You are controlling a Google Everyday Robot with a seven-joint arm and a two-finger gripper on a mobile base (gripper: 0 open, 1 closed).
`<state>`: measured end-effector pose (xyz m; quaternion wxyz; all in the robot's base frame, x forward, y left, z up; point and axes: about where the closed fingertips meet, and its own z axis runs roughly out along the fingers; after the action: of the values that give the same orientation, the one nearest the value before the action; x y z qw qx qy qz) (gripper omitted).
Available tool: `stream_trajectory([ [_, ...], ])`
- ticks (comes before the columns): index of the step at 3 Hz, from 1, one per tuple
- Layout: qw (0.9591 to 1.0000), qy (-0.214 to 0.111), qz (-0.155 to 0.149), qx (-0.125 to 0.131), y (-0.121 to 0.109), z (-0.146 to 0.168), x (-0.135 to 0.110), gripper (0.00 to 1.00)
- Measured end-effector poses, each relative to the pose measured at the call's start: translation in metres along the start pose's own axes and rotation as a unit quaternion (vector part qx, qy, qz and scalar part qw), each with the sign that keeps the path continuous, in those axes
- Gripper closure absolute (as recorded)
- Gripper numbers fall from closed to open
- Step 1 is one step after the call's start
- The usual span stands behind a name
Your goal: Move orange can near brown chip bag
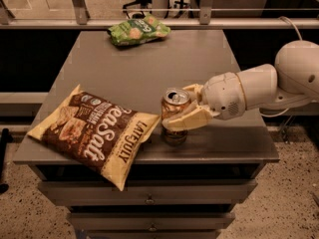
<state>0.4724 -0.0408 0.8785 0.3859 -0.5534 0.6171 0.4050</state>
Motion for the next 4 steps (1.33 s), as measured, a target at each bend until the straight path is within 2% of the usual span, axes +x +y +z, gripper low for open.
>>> stream_trajectory([
  [1, 1.0, 0.0, 0.0, 0.0, 0.0, 0.0, -0.001, 0.39],
  [2, 1.0, -0.001, -0.004, -0.002, 0.0, 0.0, -0.002, 0.07],
  [3, 0.9998, -0.007, -0.019, -0.009, -0.001, 0.001, -0.003, 0.0],
  [4, 0.9991, 0.001, -0.042, 0.006, -0.01, -0.016, -0.01, 0.0],
])
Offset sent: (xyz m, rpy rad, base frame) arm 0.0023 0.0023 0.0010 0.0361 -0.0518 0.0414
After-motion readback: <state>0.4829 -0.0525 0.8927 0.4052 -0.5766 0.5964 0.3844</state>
